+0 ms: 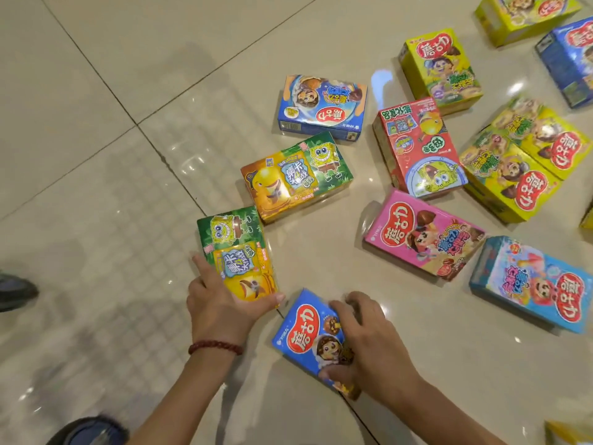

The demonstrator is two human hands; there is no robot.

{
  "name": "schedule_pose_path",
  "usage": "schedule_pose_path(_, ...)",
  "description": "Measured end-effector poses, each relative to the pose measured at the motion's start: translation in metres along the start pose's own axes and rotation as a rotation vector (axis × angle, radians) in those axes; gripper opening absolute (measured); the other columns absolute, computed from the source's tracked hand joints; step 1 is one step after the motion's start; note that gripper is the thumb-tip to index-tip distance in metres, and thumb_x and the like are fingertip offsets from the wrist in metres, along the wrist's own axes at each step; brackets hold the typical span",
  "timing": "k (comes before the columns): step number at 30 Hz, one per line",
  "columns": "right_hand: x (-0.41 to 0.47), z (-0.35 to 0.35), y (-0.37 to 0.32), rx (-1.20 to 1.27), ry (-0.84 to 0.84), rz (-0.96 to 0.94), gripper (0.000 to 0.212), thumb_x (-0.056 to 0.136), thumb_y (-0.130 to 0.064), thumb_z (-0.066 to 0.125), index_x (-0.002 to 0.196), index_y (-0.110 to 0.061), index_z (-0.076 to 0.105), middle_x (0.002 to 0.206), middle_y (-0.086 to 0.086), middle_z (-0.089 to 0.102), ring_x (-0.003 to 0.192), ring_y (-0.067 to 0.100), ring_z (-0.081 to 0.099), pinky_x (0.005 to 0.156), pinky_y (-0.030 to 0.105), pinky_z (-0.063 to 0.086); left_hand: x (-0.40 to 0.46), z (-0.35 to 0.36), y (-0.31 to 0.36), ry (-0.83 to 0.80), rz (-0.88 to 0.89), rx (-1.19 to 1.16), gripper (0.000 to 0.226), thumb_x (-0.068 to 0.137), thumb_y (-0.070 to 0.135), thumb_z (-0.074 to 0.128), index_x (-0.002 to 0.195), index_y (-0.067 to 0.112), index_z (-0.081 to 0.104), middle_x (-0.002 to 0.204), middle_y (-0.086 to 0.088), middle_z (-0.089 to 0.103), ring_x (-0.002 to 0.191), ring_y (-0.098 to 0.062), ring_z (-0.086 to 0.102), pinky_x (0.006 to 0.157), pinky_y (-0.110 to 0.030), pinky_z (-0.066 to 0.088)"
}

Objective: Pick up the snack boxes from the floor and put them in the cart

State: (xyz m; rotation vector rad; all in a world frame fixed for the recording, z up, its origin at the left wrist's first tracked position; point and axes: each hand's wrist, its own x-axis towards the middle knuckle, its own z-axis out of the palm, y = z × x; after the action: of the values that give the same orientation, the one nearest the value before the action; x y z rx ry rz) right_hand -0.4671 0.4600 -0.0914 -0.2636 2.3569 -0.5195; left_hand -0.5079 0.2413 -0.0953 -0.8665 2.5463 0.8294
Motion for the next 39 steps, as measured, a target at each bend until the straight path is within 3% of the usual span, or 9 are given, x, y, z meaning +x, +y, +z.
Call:
schedule_pose_path(7, 0.0, -0.009, -0.005, 0.172, -0.142, 0.05, 0.099, 0.072, -0.055, 0.073, 0.141, -0.058, 0.002, 0.116, -0.014, 0.047, 0.105, 0.005, 0.05, 0.083, 0.018, 0.045, 0.006, -0.003, -0.009, 0.01, 0.11, -0.28, 0.131, 0.035, 0.049, 0.091, 0.143, 0.037, 0.017, 0.123, 0.002, 0.056, 0.108, -0.017, 0.055, 0.089, -0.038, 0.05)
schedule_pose_path(13, -0.013, -0.017, -0.001, 0.59, -0.035, 0.129, 0.089, 0.066, -0.045, 0.082, 0.121, -0.077, 0.021, 0.11, -0.025, 0.063, 0.098, 0.001, 0.064, 0.086, 0.029, 0.055, -0.002, -0.01, -0.009, -0.052, 0.158, -0.348, 0.13, 0.046, 0.031, 0.094, 0.148, 0.037, 0.013, 0.128, 0.01, 0.056, 0.104, -0.009, 0.059, 0.088, -0.023, 0.044)
schedule_pose_path(16, -0.04, -0.052, -0.011, 0.761, 0.071, 0.164, 0.084, 0.068, -0.032, 0.085, 0.12, -0.07, 0.031, 0.098, -0.029, 0.068, 0.088, 0.001, 0.068, 0.079, 0.03, 0.058, -0.024, -0.041, -0.001, -0.046, 0.114, -0.443, 0.133, 0.041, 0.036, 0.092, 0.148, 0.038, 0.013, 0.125, 0.02, 0.053, 0.103, -0.001, 0.058, 0.09, -0.022, 0.046)
schedule_pose_path(20, -0.089, -0.12, -0.036, 0.844, 0.257, 0.201, 0.079, 0.07, -0.028, 0.082, 0.119, -0.065, 0.033, 0.094, -0.031, 0.067, 0.084, -0.001, 0.069, 0.066, 0.017, 0.055, -0.081, -0.099, 0.035, -0.042, 0.125, -0.558, 0.134, 0.042, 0.028, 0.093, 0.147, 0.037, 0.01, 0.115, 0.045, 0.039, 0.097, 0.026, 0.049, 0.083, -0.003, 0.041)
schedule_pose_path(23, -0.13, -0.174, -0.055, 0.881, 0.451, 0.248, 0.085, 0.07, -0.019, 0.083, 0.125, -0.062, 0.034, 0.099, -0.032, 0.066, 0.089, -0.005, 0.067, 0.074, 0.02, 0.053, -0.131, -0.147, 0.077, -0.081, 0.18, -0.591, 0.133, 0.039, 0.039, 0.09, 0.144, 0.042, 0.01, 0.104, 0.06, 0.038, 0.096, 0.027, 0.049, 0.083, -0.004, 0.042)
schedule_pose_path(27, -0.19, -0.244, -0.093, 0.91, 0.586, 0.237, 0.083, 0.073, -0.021, 0.08, 0.142, -0.04, 0.037, 0.112, -0.022, 0.066, 0.095, -0.001, 0.067, 0.078, 0.024, 0.055, -0.191, -0.219, 0.129, -0.15, 0.228, -0.652, 0.13, 0.036, 0.048, 0.085, 0.142, 0.049, 0.01, 0.109, 0.054, 0.046, 0.103, 0.022, 0.051, 0.082, 0.0, 0.04)
schedule_pose_path(32, -0.265, -0.327, -0.165, 0.947, 0.695, 0.196, 0.083, 0.076, -0.018, 0.078, 0.144, -0.039, 0.035, 0.109, -0.033, 0.061, 0.095, -0.005, 0.065, 0.079, 0.023, 0.056, -0.256, -0.324, 0.193, -0.101, 0.25, -0.72, 0.126, 0.045, 0.021, 0.095, 0.13, 0.06, 0.009, 0.106, 0.05, 0.05, 0.102, 0.021, 0.052, 0.081, -0.001, 0.041)
schedule_pose_path(37, -0.341, -0.42, -0.236, 1.014, 0.779, 0.11, 0.08, 0.08, -0.007, 0.074, 0.147, -0.027, 0.034, 0.108, -0.029, 0.055, 0.083, -0.022, 0.058, 0.064, 0.001, 0.044, -0.325, -0.421, 0.255, -0.091, 0.309, -0.767, 0.124, 0.04, 0.029, 0.094, 0.129, 0.06, 0.011, 0.102, 0.053, 0.05, 0.098, 0.019, 0.055, 0.079, -0.003, 0.044)
schedule_pose_path(39, -0.369, -0.459, -0.257, 1.018, 0.806, 0.075, 0.079, 0.081, -0.005, 0.073, 0.145, -0.026, 0.034, 0.105, -0.031, 0.051, 0.081, -0.025, 0.056, 0.063, 0.0, 0.043, -0.351, -0.457, 0.273, -0.077, 0.335, -0.757, 0.123, 0.043, 0.02, 0.096, 0.127, 0.06, 0.014, 0.1, 0.051, 0.052, 0.096, 0.019, 0.056, 0.076, -0.002, 0.044)
